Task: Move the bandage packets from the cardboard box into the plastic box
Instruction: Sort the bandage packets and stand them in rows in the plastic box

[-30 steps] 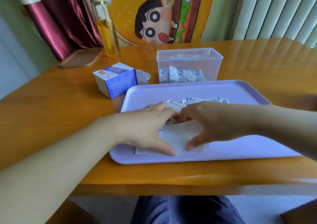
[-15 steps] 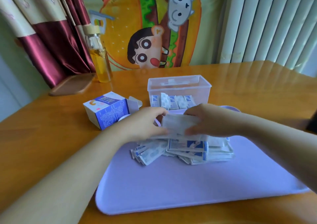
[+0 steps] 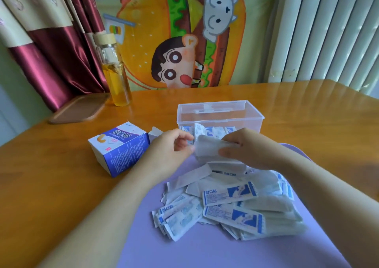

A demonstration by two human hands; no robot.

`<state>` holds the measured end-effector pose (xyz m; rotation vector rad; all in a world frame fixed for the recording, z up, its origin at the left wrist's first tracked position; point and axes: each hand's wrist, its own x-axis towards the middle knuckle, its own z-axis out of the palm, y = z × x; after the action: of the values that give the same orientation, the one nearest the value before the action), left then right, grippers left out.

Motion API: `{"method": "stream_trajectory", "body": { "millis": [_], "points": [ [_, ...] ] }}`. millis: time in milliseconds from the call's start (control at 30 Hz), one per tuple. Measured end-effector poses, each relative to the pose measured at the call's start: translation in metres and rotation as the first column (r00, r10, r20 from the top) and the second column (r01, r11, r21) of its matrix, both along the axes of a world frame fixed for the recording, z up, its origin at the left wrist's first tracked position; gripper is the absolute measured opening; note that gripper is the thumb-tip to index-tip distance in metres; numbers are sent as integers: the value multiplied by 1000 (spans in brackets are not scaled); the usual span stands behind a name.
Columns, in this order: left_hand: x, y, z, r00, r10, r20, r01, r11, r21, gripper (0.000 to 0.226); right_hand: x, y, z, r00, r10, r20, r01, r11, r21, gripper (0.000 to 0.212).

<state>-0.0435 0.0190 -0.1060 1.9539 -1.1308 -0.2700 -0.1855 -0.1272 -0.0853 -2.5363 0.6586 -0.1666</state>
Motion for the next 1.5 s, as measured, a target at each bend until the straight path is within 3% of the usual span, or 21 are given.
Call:
{"method": "stream_trajectory", "body": {
  "millis": [100, 300, 400, 533, 600, 667, 733, 867, 933, 1000, 1067, 1167, 1367, 1500],
  "points": [
    [-1, 0, 3, 999, 30, -10, -31, 996, -84, 8, 3, 4, -8, 998, -54, 43, 53, 998, 39, 35],
    [-8, 0, 2, 997, -16, -72, 15, 1000, -24, 13, -3, 3, -15, 987, -83, 135, 75, 995, 67, 19],
    [-12, 1, 4, 978, -53, -201, 52, 999, -13, 13, -7, 3, -11, 952, -89, 294, 82, 996, 35, 17],
    [-22, 3, 11, 938, -107, -329, 115, 993, 4, 11, -8, 9, -6, 837, -38, 546, 102, 991, -87, 17],
    [-28, 3, 11, 859, -164, -484, 153, 986, -63, 22, -6, 18, -5, 784, 36, 619, 86, 982, -166, 16],
    [-37, 1, 12, 704, -252, -664, 190, 968, -167, 38, -4, 25, -8, 764, 122, 633, 37, 972, -232, 18],
    [-44, -1, 13, 580, -328, -746, 189, 945, -268, 38, 0, 31, -13, 761, 191, 620, -41, 968, -248, 18],
    [-44, -3, 15, 433, -346, -832, 46, 931, -363, 37, 2, 37, -17, 842, 352, 409, -224, 918, -328, 29],
    [-41, -2, 15, 407, -316, -857, 18, 941, -339, 33, -2, 36, -14, 841, 386, 379, -320, 920, -226, 25],
    [-38, 0, 15, 380, -302, -874, 20, 948, -319, 30, -7, 33, -9, 839, 291, 459, -329, 944, 2, 20],
    [-35, 1, 14, 350, -300, -887, 29, 950, -310, 29, -10, 29, -5, 819, 120, 562, -251, 954, 162, 3],
    [-35, 3, 14, 332, -284, -900, 88, 959, -270, 27, -7, 21, -5, 811, -70, 581, -73, 973, 219, 9],
    [-38, 1, 10, 397, -271, -877, 144, 962, -232, 21, -2, 16, -11, 894, -200, 402, 7, 901, 434, 43],
    [-39, 0, 6, 515, -265, -815, 110, 963, -244, 21, -4, 14, -9, 886, -175, 429, -83, 852, 518, 22]
  ]
}}
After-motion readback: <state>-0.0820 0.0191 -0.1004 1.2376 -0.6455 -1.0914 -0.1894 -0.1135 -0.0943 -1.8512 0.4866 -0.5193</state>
